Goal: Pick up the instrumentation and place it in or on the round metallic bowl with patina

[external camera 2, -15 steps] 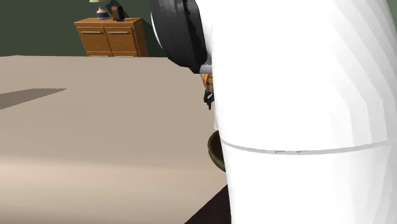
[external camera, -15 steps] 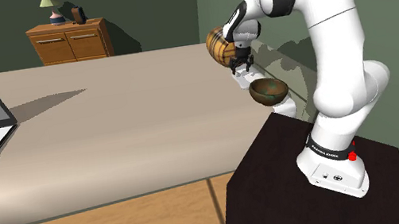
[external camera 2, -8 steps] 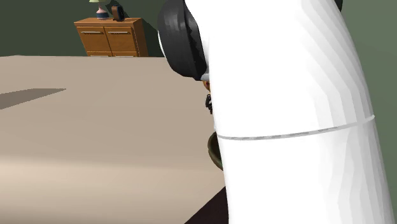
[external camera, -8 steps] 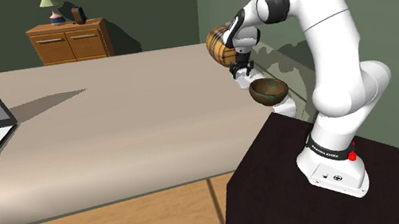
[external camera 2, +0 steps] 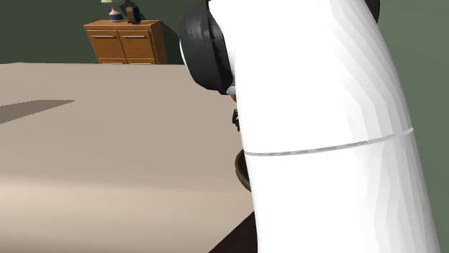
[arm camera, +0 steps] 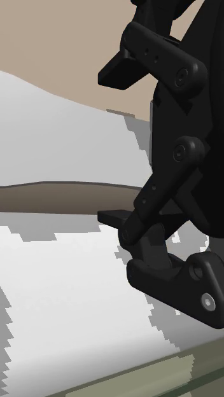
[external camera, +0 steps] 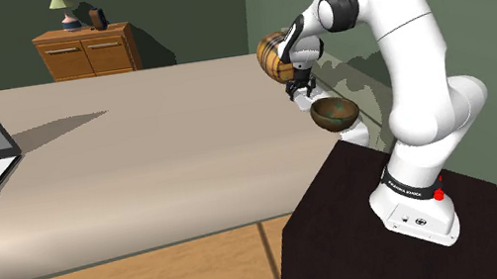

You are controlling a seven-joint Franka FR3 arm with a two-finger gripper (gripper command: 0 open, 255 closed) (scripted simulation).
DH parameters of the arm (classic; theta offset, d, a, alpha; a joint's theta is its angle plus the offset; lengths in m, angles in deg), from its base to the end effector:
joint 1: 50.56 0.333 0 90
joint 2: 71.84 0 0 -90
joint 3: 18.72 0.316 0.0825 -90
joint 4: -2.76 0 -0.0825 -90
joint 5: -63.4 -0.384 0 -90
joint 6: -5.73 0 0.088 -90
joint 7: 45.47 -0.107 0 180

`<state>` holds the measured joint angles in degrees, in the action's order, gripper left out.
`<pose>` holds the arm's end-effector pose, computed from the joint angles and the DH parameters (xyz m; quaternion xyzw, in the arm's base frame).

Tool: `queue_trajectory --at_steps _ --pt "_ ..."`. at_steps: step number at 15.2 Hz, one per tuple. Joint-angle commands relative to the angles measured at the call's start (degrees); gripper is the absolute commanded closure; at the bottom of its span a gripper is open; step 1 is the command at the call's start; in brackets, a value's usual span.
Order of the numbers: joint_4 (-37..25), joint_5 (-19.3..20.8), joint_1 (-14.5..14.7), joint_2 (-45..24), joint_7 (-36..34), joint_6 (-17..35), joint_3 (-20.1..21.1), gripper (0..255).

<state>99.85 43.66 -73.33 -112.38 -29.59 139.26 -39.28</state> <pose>0.5102 -0.4400 0.2029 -0.9488 0.3157 0.0011 0.0095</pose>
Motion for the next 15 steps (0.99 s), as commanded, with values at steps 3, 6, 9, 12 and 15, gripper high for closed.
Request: queue_trajectory --at_steps 3,6,9,12,15 --pt "0.0 0.0 0.0 0.0 0.0 0.0 0.0 255" --pt "0.0 0.0 0.0 0.0 0.0 0.0 0.0 255" --pt "0.0 0.0 0.0 0.0 0.0 0.0 0.0 255" --pt "0.1 0.2 0.1 0.5 -0.1 -0.5 -0.2 255" --pt "0.2 0.8 0.5 2.1 -0.5 -1.9 -0.7 255"
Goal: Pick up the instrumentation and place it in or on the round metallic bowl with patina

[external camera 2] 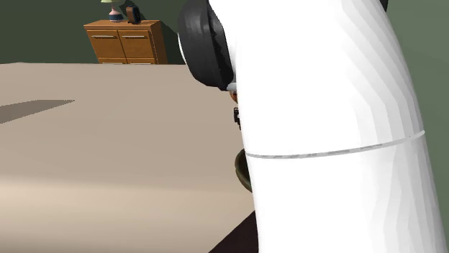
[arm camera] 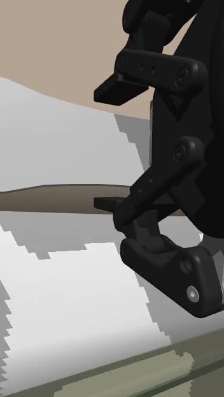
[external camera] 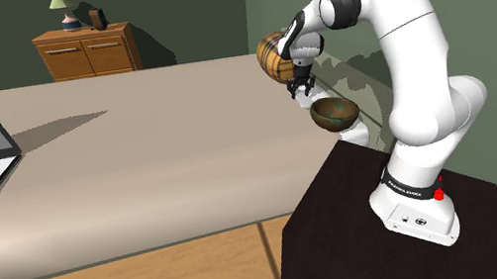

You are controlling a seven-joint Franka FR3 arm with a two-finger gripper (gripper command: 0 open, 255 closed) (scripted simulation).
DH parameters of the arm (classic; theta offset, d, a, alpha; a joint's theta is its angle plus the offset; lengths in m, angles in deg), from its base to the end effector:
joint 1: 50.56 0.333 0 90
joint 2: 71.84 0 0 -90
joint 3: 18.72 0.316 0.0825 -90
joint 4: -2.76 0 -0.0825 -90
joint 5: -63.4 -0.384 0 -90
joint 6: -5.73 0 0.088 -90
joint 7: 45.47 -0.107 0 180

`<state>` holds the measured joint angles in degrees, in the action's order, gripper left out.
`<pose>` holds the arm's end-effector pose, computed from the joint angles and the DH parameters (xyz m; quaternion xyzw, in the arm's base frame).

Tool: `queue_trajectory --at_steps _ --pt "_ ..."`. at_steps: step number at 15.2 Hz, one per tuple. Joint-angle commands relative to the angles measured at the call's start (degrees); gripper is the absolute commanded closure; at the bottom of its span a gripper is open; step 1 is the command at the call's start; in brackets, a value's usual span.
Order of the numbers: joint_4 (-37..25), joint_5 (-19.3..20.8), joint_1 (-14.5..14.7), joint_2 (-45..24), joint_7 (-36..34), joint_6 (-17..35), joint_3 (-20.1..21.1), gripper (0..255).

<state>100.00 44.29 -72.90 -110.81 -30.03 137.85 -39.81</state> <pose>0.5107 -0.4394 0.2185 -0.9488 0.3156 0.0013 0.0096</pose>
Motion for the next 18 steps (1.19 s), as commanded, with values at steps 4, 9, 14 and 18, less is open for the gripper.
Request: queue_trajectory --at_steps 4,9,14,18 --pt "0.0 1.1 0.5 2.5 -0.6 -2.5 -0.9 255" --pt "-0.4 2.1 1.0 4.9 -1.2 -5.1 -1.6 255" --pt "-1.1 3.2 1.5 7.0 -1.9 -7.8 -2.3 255" --pt "-1.9 4.0 1.8 8.6 -2.4 -10.1 -2.8 255"
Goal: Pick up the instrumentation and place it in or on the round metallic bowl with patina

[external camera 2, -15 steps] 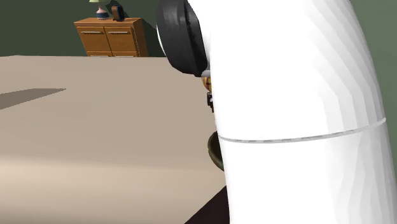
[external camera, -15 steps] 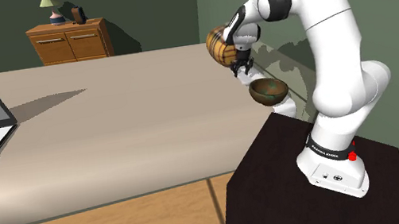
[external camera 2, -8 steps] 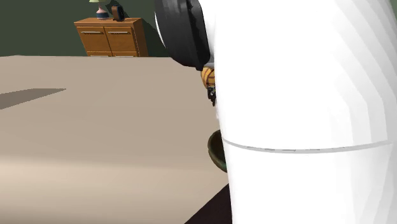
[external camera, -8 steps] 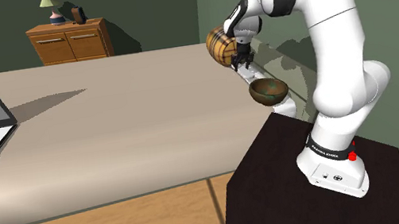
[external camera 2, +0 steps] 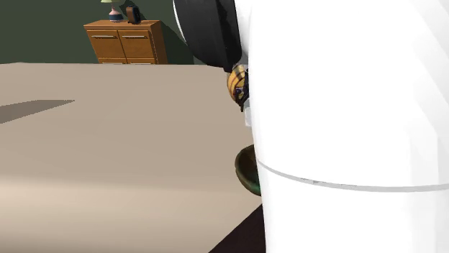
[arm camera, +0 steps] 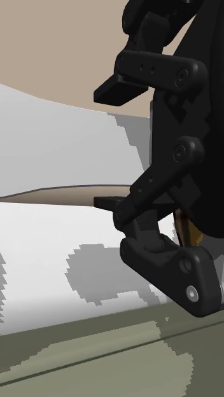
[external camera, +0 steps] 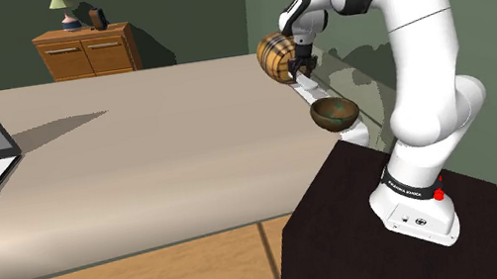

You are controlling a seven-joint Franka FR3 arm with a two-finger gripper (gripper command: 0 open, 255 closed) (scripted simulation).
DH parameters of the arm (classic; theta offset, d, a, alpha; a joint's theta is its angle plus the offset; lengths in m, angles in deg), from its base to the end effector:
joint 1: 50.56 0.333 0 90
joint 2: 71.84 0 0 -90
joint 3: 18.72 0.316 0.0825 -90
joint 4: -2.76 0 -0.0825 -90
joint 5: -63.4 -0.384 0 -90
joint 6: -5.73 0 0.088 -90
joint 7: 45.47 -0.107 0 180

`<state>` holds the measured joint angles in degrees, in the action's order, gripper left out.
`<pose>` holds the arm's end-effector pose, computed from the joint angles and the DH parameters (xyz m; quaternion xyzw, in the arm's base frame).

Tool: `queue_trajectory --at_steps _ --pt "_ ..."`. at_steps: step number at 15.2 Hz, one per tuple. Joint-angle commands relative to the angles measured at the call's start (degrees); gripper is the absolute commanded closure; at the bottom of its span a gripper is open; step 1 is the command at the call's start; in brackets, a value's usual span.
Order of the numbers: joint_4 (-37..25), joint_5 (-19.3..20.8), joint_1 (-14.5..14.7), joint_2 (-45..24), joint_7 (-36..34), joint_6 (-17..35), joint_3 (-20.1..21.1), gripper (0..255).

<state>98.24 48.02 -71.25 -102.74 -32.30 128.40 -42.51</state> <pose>0.5104 -0.4404 0.3130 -0.9488 0.3157 0.0012 0.0095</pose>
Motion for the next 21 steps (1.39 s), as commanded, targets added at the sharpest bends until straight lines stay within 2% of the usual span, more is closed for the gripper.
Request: queue_trajectory --at_steps 1,11,16,21 --pt "-0.4 0.4 0.2 0.9 -0.3 -1.2 -0.3 255" --pt "-3.2 2.1 0.6 3.9 -1.4 -6.9 -1.2 255" --pt "13.7 6.5 4.4 16.0 -2.8 -1.0 -3.1 255" --pt "28.0 12.6 6.5 28.0 -6.2 2.8 -4.2 255"
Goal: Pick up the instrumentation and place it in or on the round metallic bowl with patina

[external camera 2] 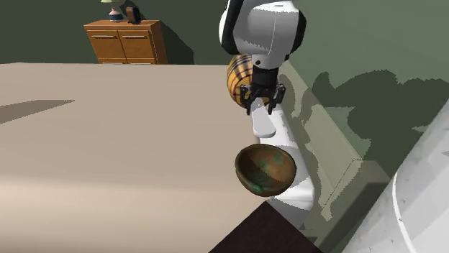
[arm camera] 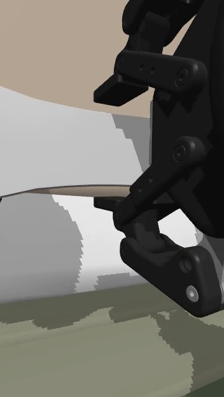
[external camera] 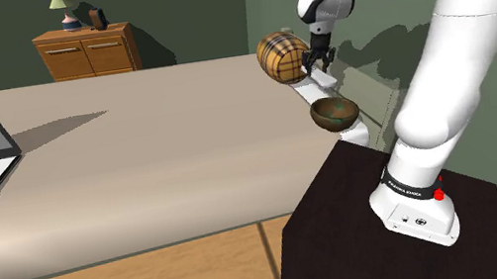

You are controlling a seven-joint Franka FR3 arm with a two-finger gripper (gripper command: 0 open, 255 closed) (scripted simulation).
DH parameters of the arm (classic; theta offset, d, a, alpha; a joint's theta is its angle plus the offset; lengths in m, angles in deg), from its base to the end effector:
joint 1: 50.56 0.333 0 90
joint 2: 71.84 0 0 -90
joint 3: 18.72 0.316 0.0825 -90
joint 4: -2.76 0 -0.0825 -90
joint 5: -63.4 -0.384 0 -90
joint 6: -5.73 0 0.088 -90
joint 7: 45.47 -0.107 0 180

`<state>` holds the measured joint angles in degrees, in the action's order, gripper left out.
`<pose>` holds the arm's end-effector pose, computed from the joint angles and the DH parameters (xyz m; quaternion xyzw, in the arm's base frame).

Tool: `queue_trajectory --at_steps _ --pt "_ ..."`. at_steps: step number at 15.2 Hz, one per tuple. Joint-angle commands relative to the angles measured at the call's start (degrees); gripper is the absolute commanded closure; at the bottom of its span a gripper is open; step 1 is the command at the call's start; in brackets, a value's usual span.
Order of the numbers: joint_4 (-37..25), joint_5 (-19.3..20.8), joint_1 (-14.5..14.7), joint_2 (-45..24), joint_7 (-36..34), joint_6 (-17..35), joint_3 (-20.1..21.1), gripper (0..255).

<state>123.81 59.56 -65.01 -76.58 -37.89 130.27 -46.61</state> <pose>0.4125 -0.3689 0.3798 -0.9486 0.3164 0.0018 0.0098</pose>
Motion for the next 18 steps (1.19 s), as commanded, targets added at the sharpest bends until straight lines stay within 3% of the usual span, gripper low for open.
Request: queue_trajectory --at_steps 1,6,10,18 --pt "5.1 2.4 0.4 4.3 -1.5 1.4 -0.2 255" --pt "17.4 9.5 -0.5 16.7 -6.1 2.6 0.5 255" --pt "27.6 15.1 -3.4 28.6 -9.6 1.3 2.3 255" --pt "30.8 14.4 -3.0 24.0 -8.7 8.9 1.0 255"
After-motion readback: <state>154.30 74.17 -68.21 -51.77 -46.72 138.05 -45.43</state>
